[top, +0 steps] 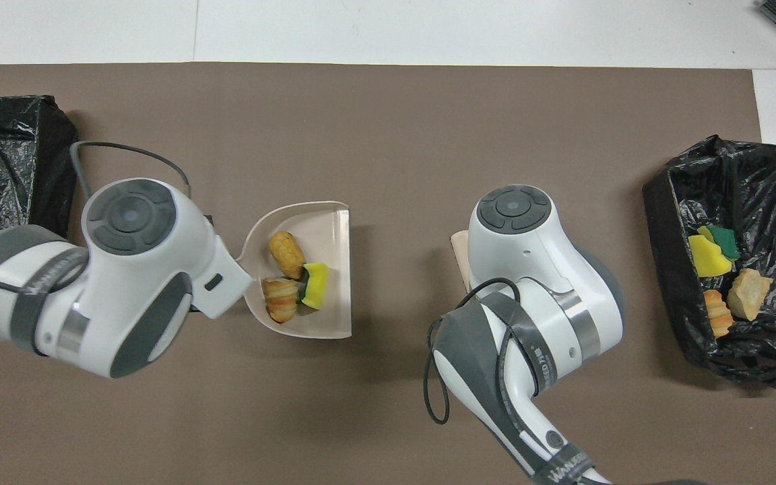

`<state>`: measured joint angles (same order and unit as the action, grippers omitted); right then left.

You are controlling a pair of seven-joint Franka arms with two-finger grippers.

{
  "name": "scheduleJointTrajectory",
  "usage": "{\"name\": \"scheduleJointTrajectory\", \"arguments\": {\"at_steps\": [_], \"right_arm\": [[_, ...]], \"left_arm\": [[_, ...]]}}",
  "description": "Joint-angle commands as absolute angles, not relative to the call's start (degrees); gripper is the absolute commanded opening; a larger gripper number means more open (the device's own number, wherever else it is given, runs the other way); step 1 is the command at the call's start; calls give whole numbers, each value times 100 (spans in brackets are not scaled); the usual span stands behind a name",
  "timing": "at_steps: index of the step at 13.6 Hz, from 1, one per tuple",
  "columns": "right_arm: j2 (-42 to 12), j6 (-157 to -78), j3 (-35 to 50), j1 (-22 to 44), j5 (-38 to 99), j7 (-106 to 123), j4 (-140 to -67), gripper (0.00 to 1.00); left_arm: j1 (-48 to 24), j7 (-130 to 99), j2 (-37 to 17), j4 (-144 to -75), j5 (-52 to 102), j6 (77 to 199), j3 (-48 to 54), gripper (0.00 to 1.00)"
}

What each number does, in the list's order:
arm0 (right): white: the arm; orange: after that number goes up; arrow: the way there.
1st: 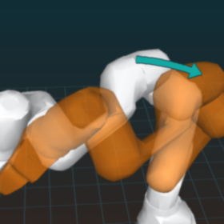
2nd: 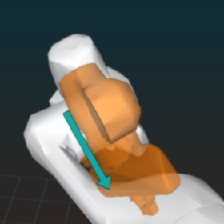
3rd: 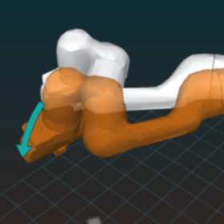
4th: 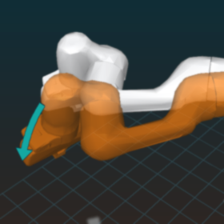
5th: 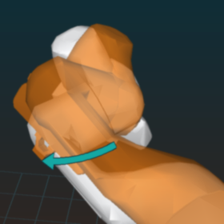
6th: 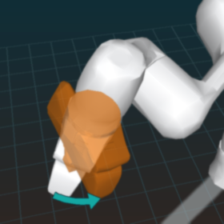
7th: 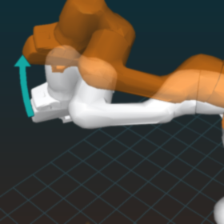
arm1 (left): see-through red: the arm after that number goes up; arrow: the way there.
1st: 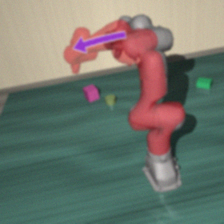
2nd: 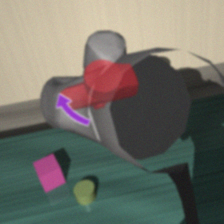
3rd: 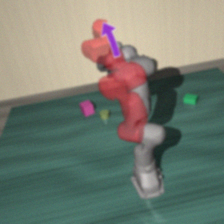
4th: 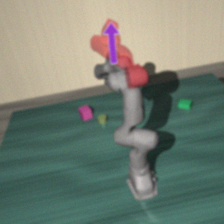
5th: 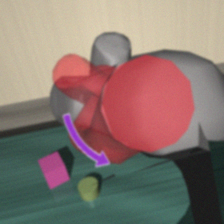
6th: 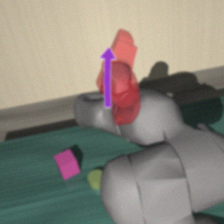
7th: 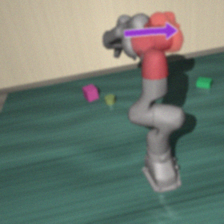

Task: Sweep and dump trash in bin
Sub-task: 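Carry the dustpan over the black bag nearest the left arm and tip it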

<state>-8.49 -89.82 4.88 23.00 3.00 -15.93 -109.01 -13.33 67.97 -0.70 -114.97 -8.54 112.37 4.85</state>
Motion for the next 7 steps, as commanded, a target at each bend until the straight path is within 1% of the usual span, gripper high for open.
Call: {"name": "scheduleJointTrajectory", "arguments": {"at_steps": [1,4,7], "right_arm": [[-397,-9306,519,2521,597,-2090,-11442,0],[-194,-9632,519,2864,930,-2574,-11759,0],[-79,-9773,519,3189,1335,-3223,-11900,0]], "left_arm": [[-451,7197,0,-11444,-826,11320,545,0],[462,7374,-140,-11198,-826,11347,536,0],[1579,8626,-508,-10576,-284,11338,536,0]]}}
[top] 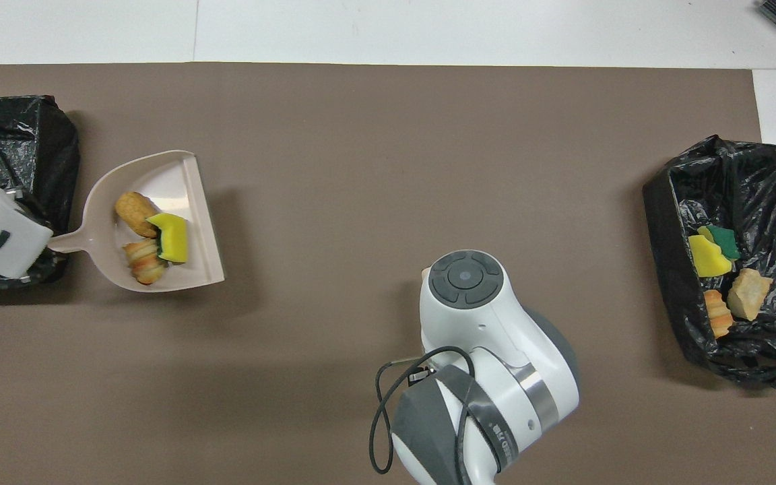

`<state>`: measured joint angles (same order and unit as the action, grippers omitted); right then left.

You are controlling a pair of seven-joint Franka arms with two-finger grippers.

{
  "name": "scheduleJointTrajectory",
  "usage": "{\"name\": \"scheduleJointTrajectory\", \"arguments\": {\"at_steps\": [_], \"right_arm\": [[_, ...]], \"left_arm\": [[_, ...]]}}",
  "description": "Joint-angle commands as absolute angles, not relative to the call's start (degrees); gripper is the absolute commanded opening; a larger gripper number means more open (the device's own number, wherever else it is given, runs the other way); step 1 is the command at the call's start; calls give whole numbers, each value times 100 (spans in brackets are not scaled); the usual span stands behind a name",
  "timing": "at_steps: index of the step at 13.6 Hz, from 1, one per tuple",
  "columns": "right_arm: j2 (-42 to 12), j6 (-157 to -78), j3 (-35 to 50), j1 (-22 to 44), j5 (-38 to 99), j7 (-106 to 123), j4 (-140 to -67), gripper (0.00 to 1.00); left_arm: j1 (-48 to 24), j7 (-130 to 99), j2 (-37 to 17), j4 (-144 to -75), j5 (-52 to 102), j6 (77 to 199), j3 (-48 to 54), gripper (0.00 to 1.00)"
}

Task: Sweep and dump trash in bin
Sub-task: 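Carry the dustpan over the black bag nearest the left arm and tip it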

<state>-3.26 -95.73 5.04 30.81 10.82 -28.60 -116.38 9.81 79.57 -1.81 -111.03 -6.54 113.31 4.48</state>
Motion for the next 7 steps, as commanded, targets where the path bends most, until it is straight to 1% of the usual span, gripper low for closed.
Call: {"name": "scheduleJointTrajectory", "arguments": {"at_steps": [1,4,6,7], "right_arm": [[-131,-9895,510,3434,1406,-3469,-11918,0],[-500,-10387,510,4015,1554,-4112,-11918,0],[-571,-10511,519,4104,1696,-4227,-11918,0],[-580,-10520,519,4270,1714,-4210,-11927,0]], "left_arm": [[1895,8918,-692,-10338,-246,11329,536,0],[2599,9579,-1369,-9338,-264,11259,545,0],[3057,9894,-1747,-8713,-290,11189,554,0],[3189,10114,-1871,-8458,-299,11188,545,0]]}}
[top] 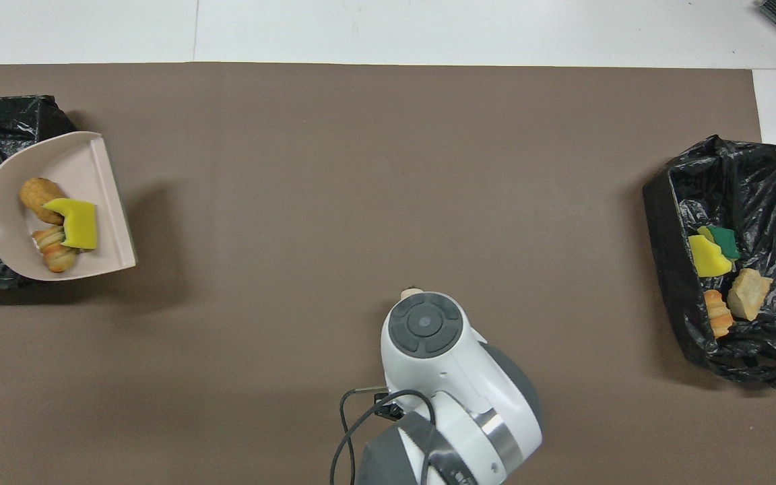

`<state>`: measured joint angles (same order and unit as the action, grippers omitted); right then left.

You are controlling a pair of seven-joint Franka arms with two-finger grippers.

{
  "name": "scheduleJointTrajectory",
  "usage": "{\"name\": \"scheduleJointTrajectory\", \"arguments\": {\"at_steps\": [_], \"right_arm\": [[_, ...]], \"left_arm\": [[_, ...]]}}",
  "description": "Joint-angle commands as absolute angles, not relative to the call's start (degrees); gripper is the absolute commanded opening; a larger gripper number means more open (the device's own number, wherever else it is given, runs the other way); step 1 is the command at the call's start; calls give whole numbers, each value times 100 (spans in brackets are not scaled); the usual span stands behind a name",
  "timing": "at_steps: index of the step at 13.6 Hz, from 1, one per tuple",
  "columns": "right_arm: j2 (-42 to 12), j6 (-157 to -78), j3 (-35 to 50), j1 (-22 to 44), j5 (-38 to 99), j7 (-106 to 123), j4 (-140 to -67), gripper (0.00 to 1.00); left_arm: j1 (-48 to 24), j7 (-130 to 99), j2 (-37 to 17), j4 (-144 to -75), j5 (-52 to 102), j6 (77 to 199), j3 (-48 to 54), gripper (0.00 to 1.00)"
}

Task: Sweep and dump trash in bin

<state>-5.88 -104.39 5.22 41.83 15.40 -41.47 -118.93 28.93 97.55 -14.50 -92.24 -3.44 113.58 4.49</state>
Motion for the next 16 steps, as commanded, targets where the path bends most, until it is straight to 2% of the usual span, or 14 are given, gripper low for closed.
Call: {"name": "scheduleJointTrajectory", "arguments": {"at_steps": [1,4,8,9,10,16], "right_arm": [[-571,-10564,519,4419,1740,-4253,-11953,0],[-571,-11143,519,4728,1916,-4263,-12312,0],[-580,-11119,519,4781,2224,-4104,-12366,2],[-615,-10935,510,4720,2206,-4104,-12271,55],[-694,-10707,484,4685,2128,-4087,-12052,100],[-642,-10161,457,3245,1680,-3534,-11111,100]], "left_arm": [[3277,10325,-1994,-8203,-342,11188,536,0],[3270,10485,-2337,-7595,-1183,11294,554,0],[3016,10450,-2557,-7286,-2116,11495,545,0],[2945,10441,-2584,-7269,-2379,11505,545,0],[2875,10441,-2584,-7277,-2591,11505,545,0],[2777,10441,-2575,-7277,-3532,11426,536,0]]}}
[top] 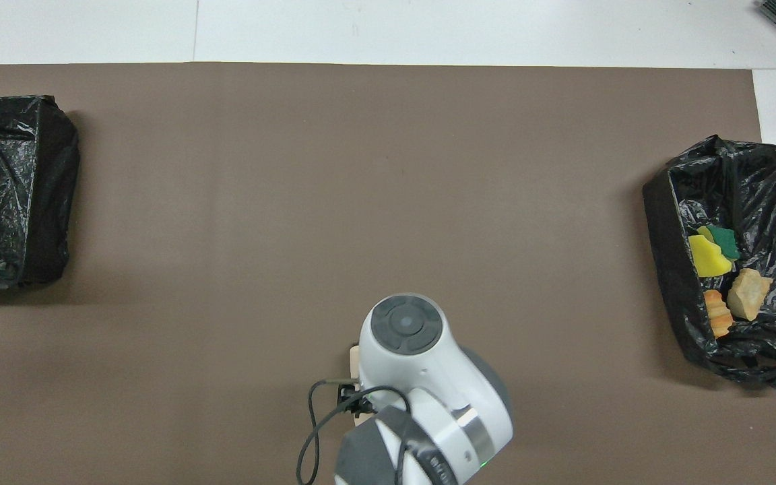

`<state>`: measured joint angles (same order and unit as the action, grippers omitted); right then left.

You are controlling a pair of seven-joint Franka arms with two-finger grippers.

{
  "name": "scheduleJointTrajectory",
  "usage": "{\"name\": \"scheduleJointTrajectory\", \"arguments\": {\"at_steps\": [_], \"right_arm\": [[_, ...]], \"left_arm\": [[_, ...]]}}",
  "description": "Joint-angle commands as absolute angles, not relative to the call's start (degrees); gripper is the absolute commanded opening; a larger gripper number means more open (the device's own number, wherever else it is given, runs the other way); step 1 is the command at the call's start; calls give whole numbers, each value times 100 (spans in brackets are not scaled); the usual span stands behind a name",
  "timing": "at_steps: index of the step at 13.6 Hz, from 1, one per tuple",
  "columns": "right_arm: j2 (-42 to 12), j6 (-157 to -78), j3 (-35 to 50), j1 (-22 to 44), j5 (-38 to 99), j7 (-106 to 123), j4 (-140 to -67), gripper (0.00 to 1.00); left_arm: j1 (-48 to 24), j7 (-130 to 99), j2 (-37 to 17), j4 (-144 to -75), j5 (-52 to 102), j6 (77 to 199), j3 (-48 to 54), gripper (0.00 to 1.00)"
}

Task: Sweep and dump trash in bin

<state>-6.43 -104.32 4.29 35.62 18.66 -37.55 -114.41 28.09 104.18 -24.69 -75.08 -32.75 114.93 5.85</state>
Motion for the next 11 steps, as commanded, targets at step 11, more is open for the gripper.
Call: {"name": "scheduleJointTrajectory", "arguments": {"at_steps": [11], "right_arm": [[-642,-9492,439,1320,97,-460,-10293,100]], "left_arm": [[2181,10459,-2303,-7207,-4157,10654,536,0]]}}
